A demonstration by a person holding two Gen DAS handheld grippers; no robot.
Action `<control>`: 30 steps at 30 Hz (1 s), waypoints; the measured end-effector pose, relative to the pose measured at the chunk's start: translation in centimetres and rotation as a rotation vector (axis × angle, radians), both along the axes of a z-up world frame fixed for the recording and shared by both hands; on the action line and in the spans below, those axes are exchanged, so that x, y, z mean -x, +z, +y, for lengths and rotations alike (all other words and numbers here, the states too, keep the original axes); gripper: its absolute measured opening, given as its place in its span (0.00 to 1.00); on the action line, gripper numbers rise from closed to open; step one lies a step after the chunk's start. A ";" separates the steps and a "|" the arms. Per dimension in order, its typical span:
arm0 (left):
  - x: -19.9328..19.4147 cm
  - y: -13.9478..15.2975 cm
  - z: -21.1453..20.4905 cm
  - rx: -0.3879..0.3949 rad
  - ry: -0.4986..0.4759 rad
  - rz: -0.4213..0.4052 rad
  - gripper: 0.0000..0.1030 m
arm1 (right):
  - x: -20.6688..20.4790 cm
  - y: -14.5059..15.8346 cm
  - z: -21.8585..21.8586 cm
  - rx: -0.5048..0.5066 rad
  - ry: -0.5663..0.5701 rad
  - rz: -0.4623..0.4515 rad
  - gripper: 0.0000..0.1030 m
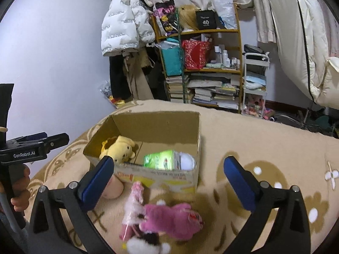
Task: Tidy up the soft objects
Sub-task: 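Withdraw both grippers from the cardboard box toward the remaining toys, then grasp the white fluffy plush with right gripper while left gripper grasps the pink swirl cushion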
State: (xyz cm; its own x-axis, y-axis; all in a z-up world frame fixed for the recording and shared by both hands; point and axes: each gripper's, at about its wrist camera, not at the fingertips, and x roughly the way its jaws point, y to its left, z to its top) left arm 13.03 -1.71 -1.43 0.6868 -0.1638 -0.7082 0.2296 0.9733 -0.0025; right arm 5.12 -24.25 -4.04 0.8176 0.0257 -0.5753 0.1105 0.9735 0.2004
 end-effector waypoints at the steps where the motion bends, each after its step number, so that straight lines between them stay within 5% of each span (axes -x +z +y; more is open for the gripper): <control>1: 0.2 0.0 0.1 -0.005 0.002 0.009 0.98 | 0.3 0.0 0.0 -0.003 -0.003 0.012 1.00; 14: 2.0 -1.8 0.0 -0.114 -0.044 0.140 0.98 | 3.1 -3.0 -0.4 -0.145 -0.018 0.215 1.00; 30: -0.1 -6.7 -0.6 -0.162 -0.071 0.309 0.98 | 0.9 -9.9 1.4 -0.168 0.084 0.540 0.81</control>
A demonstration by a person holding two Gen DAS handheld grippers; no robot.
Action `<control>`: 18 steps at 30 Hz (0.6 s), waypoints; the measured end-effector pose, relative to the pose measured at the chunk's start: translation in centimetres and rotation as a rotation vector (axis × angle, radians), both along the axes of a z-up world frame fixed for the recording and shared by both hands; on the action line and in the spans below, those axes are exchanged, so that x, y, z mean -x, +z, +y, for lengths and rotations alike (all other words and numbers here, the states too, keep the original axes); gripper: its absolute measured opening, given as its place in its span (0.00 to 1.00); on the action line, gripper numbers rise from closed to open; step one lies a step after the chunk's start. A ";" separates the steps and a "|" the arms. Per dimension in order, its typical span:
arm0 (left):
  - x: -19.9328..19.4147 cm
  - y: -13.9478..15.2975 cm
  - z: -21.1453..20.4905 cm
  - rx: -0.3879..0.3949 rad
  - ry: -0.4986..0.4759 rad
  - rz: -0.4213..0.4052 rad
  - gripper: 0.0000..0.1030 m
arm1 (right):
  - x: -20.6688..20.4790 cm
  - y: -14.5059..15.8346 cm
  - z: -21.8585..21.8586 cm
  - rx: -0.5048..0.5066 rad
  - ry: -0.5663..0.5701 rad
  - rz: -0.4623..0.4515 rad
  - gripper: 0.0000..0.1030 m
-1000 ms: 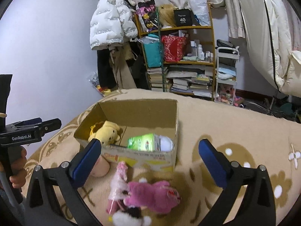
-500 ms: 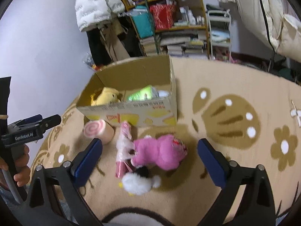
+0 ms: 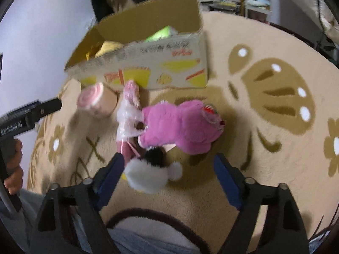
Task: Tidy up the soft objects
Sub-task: 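Grasp the white fluffy plush with right gripper while left gripper grasps the pink swirl cushion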
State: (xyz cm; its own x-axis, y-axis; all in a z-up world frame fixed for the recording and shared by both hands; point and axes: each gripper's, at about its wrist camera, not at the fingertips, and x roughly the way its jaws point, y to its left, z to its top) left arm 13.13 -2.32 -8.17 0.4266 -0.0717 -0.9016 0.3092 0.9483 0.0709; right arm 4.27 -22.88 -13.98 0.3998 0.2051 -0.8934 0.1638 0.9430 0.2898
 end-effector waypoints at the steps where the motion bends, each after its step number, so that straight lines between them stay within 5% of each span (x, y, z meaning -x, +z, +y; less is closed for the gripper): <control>1: -0.1 -0.3 -0.1 0.001 -0.004 0.009 0.98 | -0.1 -0.2 0.1 0.001 0.011 0.012 0.80; 15: -3.3 -4.4 -2.2 0.015 -0.051 0.086 0.98 | -1.9 -4.4 3.1 -0.018 0.167 0.135 0.80; 18: -3.9 -5.5 -2.6 0.009 -0.050 0.103 0.98 | -2.1 -5.4 3.1 -0.029 0.178 0.165 0.65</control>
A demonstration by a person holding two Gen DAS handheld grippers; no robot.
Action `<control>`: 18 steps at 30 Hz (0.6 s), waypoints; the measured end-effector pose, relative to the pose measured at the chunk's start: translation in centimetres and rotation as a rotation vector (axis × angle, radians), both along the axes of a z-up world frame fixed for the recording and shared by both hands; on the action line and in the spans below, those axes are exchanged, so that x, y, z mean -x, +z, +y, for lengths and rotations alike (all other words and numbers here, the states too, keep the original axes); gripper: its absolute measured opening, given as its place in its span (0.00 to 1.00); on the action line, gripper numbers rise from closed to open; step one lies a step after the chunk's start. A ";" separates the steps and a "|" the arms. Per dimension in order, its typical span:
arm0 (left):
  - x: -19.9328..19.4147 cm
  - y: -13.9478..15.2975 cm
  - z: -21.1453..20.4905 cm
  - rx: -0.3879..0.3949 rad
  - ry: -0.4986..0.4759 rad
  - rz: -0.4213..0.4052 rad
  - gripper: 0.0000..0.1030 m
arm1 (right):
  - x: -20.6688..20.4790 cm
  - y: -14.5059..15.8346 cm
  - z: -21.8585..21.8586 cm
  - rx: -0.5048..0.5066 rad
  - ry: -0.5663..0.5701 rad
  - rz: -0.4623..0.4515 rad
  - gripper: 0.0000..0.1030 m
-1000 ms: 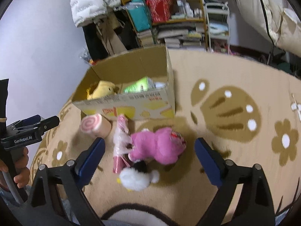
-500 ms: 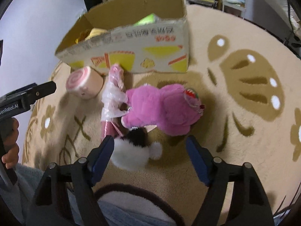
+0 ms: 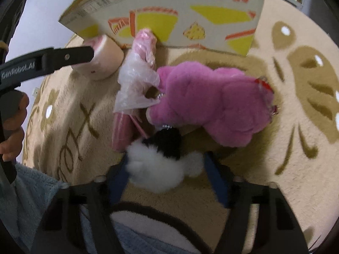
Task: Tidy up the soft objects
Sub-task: 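Grasp the white fluffy plush with right gripper while left gripper grasps the pink swirl cushion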
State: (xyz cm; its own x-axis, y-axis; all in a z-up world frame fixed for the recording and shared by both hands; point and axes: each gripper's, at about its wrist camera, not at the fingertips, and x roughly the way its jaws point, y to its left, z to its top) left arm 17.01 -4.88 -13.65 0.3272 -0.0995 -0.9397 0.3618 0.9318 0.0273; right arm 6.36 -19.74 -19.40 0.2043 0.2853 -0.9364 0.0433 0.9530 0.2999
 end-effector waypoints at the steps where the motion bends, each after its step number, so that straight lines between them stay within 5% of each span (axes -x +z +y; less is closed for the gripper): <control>1: -0.2 -0.4 -0.1 -0.002 -0.001 0.008 0.98 | 0.0 -0.1 0.0 -0.001 0.001 0.001 0.65; 5: -0.7 -1.6 -0.5 -0.001 0.001 0.022 0.96 | -0.1 -0.4 -0.1 -0.002 0.002 0.003 0.62; 9: -1.5 -3.1 -0.4 0.016 0.024 0.080 0.76 | -0.3 -0.5 0.9 0.047 0.019 0.001 0.60; 11: -1.8 -3.2 -0.1 0.036 0.049 0.087 0.74 | -0.4 -0.5 1.7 0.093 0.035 -0.007 0.37; 18: -1.2 -2.7 0.2 0.056 0.029 0.064 0.53 | 0.1 -0.1 1.3 0.076 0.013 -0.018 0.30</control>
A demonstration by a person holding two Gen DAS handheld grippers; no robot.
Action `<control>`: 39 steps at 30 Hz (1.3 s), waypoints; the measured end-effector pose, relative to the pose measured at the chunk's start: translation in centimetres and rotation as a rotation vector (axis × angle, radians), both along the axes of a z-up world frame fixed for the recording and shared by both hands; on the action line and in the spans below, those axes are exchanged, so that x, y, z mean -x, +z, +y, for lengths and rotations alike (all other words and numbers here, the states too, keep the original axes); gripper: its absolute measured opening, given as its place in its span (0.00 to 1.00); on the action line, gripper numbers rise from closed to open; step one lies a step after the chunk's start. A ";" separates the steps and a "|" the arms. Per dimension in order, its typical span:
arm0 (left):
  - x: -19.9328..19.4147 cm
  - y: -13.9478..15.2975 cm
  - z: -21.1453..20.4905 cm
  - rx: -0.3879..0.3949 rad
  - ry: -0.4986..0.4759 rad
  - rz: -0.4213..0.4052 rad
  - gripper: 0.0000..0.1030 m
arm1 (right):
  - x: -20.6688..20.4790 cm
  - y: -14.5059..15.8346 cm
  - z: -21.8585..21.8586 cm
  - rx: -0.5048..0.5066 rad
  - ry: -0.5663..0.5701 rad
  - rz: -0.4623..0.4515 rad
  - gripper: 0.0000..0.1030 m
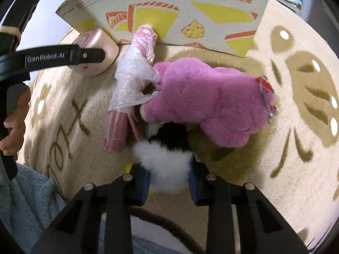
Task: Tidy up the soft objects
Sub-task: 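Grasp the white fluffy plush with right gripper while left gripper grasps the pink swirl cushion, then lift the white fluffy plush with right gripper while left gripper carries the swirl cushion over the box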
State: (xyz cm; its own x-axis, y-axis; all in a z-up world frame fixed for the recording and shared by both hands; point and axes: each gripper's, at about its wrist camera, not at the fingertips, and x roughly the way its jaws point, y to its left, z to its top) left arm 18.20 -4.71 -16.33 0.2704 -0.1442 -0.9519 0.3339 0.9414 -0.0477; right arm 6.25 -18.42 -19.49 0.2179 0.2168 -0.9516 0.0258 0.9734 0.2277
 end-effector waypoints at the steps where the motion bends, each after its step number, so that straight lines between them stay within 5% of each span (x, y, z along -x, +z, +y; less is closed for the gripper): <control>1: 0.1 0.1 0.0 0.001 -0.003 -0.001 0.52 | 0.2 0.3 -0.1 0.006 -0.004 -0.009 0.29; 12: 3.4 2.5 1.5 0.001 0.021 -0.040 0.45 | 1.8 3.7 -2.1 -0.007 -0.073 -0.128 0.24; 23: 6.8 6.4 2.2 -0.023 0.049 -0.201 0.45 | 3.1 8.3 -4.4 -0.055 -0.149 -0.320 0.24; 33: 8.7 11.0 3.4 0.023 0.107 -0.413 0.45 | 5.0 13.6 -2.2 0.036 -0.155 -0.643 0.24; 39: 9.3 13.8 3.9 0.087 0.128 -0.523 0.45 | 4.9 15.2 -2.3 0.050 -0.165 -0.739 0.24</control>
State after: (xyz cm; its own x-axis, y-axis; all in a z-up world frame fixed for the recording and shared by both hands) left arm 8.95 -0.76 -2.50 0.7254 -0.1517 -0.6714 0.2173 0.9760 0.0143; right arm 1.31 -20.67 -4.28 0.8284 0.0864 -0.5534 0.0299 0.9798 0.1977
